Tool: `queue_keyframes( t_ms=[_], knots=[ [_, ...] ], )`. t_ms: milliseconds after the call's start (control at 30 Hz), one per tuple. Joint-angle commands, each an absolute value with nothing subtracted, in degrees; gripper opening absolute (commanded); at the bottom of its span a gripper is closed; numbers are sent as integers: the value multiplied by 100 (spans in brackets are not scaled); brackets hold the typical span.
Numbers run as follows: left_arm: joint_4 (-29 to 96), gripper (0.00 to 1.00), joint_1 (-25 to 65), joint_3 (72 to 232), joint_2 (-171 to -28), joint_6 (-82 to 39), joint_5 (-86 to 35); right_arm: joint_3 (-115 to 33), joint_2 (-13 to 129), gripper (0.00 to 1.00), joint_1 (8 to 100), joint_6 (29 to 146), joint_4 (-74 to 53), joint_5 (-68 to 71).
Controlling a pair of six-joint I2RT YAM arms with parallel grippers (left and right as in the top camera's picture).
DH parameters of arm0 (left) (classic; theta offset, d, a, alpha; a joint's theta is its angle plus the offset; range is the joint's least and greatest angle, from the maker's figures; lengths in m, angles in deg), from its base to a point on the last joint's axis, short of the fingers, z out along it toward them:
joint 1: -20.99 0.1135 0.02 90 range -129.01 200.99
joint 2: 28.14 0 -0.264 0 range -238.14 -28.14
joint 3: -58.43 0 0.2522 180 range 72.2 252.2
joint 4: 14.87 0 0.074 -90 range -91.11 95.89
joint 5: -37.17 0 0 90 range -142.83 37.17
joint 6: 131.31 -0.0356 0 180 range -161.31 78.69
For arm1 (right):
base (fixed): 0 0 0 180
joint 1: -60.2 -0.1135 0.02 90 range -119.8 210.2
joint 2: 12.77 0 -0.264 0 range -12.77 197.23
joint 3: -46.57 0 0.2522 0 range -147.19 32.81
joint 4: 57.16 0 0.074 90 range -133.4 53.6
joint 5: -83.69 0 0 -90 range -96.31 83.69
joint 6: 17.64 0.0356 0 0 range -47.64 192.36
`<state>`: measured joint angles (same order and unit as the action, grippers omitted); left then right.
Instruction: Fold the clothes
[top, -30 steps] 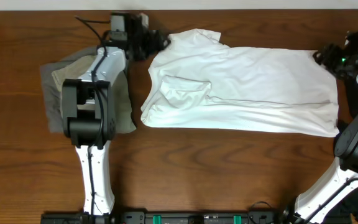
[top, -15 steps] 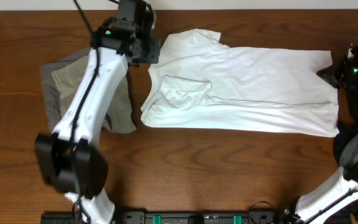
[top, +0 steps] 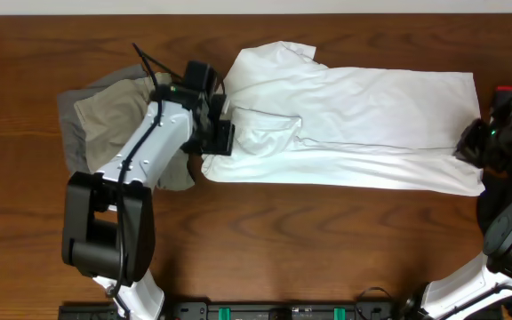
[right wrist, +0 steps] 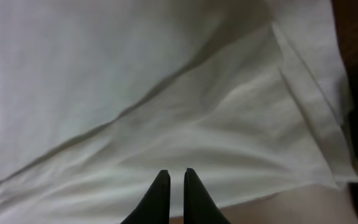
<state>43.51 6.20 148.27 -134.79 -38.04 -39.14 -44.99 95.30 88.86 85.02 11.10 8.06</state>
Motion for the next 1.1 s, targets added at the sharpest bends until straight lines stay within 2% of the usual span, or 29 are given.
queue_keyframes(
  t_ms=[0, 233, 467, 600, 733, 800, 967, 1067],
  knots=[
    [3890, 62, 611, 14444, -13488, -3762, -3807, -4036, 9563, 6, 8852, 8977, 645, 268],
    [3086, 62, 611, 13699, -13494, -3765, -3851, -2965, 9563, 5, 8854, 9294, -1038, 244],
    [2699, 61, 611, 13185, -13510, -3762, -3853, -2617, 9561, 4, 8902, 9855, -999, -374],
    [3149, 42, 614, 13142, -13510, -3762, -3855, -2617, 9543, 3, 9127, 10024, -721, -376],
    [3737, 15, 614, 13142, -13507, -3721, -4010, -2617, 9543, 2, 9464, 10093, -273, -768],
    [4017, 8, 618, 13142, -13507, -3629, -4065, -2617, 9543, 1, 9614, 10126, -68, -1091],
    [4528, 6, 618, 13142, -13472, -3629, -4067, -2617, 9543, 2, 9798, 9984, 98, -1318],
    [4554, 13, 618, 13144, -13389, -3629, -4067, -2621, 9543, 6, 9759, 9600, -44, -1036]
  ],
)
